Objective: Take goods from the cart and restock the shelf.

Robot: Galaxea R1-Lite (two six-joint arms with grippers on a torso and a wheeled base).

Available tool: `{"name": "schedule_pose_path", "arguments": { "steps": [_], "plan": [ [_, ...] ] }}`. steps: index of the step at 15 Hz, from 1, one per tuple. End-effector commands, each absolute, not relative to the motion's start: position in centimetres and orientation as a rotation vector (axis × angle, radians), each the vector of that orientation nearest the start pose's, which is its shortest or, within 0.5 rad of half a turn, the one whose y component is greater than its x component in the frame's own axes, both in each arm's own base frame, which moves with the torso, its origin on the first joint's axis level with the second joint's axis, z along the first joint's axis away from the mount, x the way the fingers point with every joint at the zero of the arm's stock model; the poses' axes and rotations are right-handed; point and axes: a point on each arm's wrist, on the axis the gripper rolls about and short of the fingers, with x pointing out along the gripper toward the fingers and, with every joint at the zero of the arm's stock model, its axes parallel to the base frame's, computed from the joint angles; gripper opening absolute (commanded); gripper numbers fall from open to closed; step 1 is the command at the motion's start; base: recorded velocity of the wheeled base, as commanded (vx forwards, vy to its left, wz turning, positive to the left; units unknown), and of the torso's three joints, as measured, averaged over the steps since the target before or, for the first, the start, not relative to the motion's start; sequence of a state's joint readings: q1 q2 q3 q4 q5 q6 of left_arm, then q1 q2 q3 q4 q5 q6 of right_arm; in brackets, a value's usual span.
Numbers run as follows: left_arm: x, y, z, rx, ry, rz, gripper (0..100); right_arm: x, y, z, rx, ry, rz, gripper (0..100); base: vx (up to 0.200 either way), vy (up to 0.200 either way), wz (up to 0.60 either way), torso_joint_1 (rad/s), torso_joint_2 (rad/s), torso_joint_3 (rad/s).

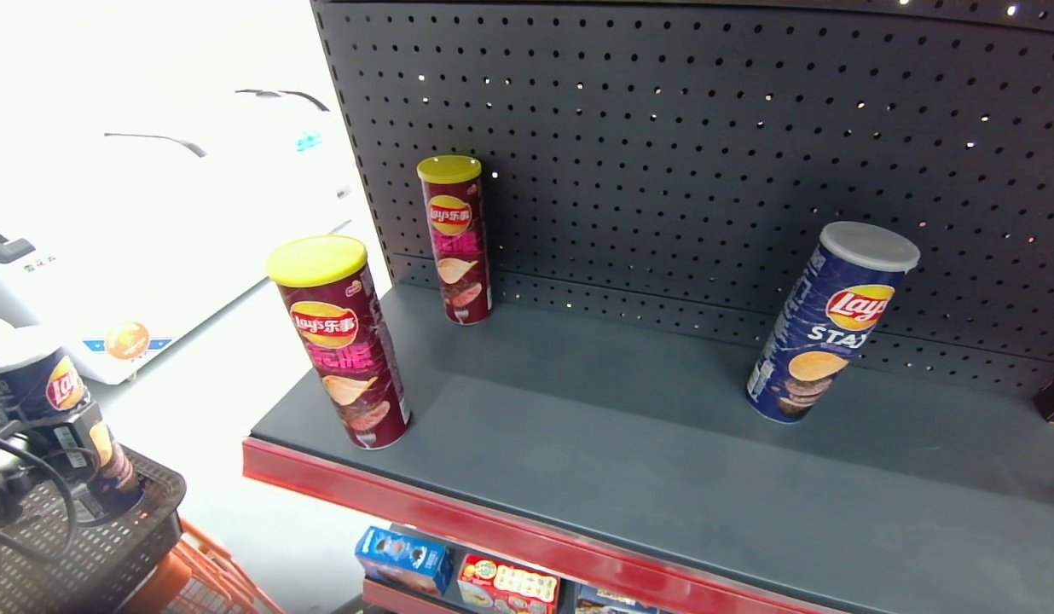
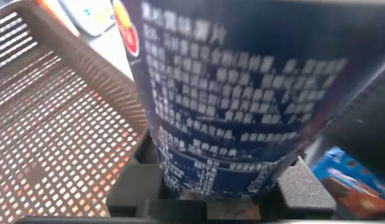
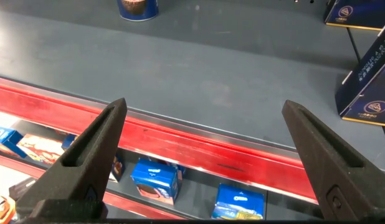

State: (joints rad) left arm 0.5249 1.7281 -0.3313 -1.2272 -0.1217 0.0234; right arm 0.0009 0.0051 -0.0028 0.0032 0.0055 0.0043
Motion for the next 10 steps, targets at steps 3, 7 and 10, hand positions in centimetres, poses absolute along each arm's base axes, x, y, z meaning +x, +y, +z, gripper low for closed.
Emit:
{"name": "schedule_pose_path", "arguments": {
  "steps": [3,7,10],
  "plan": [
    [19.6,8.5,17.5,0.01,0.046,0.262,0,-2.3,0.0,7.6,0.005,0.005,0.008,100,0.0,0.0,0.0,0.0,0.0,0.0],
    [18.8,5.5,18.7,0.023,-0.006,0.144,0,-2.2,0.0,7.6,0.005,0.008,0.008,100,0.0,0.0,0.0,0.0,0.0,0.0],
    [17.7,4.0,20.1,0.034,-0.061,0.08,0,-2.3,0.0,7.6,0.005,0.005,0.008,100,0.0,0.0,0.0,0.0,0.0,0.0]
  ]
}}
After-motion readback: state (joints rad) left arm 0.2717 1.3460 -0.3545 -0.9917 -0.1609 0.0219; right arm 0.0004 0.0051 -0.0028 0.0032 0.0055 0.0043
